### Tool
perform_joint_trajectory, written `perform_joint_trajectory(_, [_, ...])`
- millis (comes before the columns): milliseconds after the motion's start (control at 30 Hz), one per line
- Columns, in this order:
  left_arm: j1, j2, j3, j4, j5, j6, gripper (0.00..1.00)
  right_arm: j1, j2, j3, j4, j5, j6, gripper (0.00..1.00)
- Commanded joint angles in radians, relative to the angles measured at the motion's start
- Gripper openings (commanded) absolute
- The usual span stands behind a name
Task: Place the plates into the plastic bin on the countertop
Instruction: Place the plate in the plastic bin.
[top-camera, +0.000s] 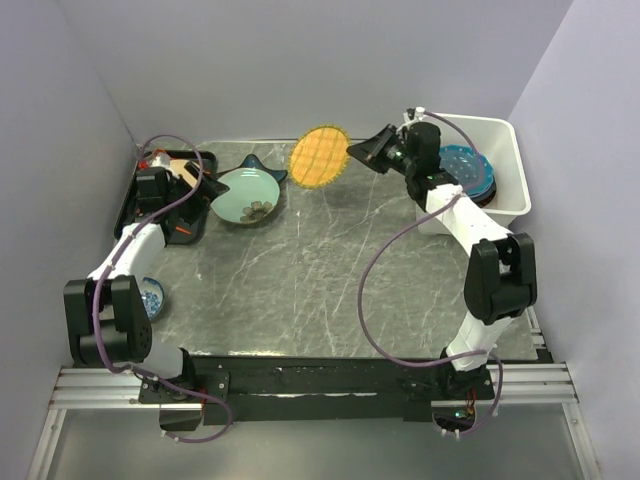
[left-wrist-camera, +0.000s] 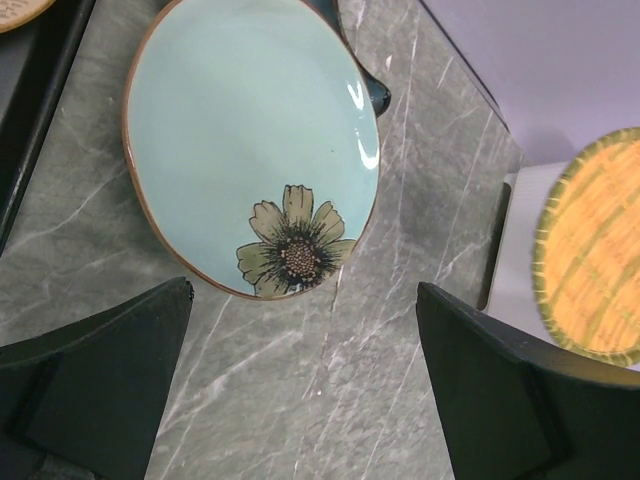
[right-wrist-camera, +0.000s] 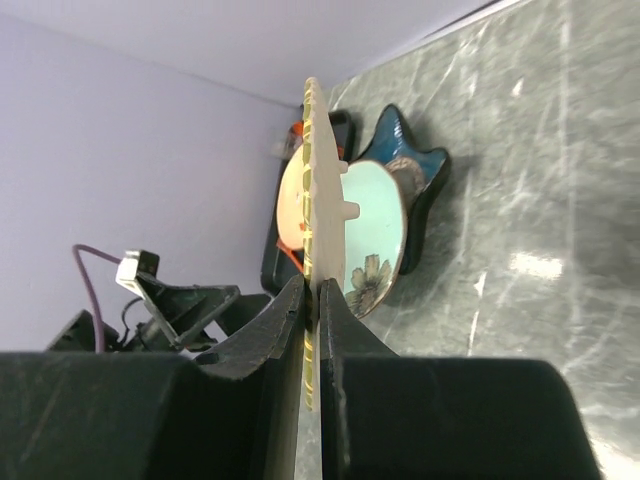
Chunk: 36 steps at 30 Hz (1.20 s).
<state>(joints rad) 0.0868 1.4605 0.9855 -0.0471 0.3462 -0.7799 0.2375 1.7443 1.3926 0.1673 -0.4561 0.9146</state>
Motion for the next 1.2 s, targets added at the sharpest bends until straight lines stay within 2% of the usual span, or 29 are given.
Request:
perform_joint_trajectory(0, [0.002,0.018,-0.008,0.038,0.033,-0.005,0.99,-0.053,-0.111,-0.017,0.077,-0.019,0.001,0.03])
perform_joint_trajectory(667, [-0.047,0.072,-0.007,0.084,0.040,-0.022,0.99,-0.311,-0.275,-0.152,0.075,-0.055,-0.002,0.02])
perform_joint_trajectory(1167, [-0.081,0.112,0.001,0.090,0.031,-0.028,0.99,-0.469,-0.313,-0.195,0.095,-0.101,0.020,0.03])
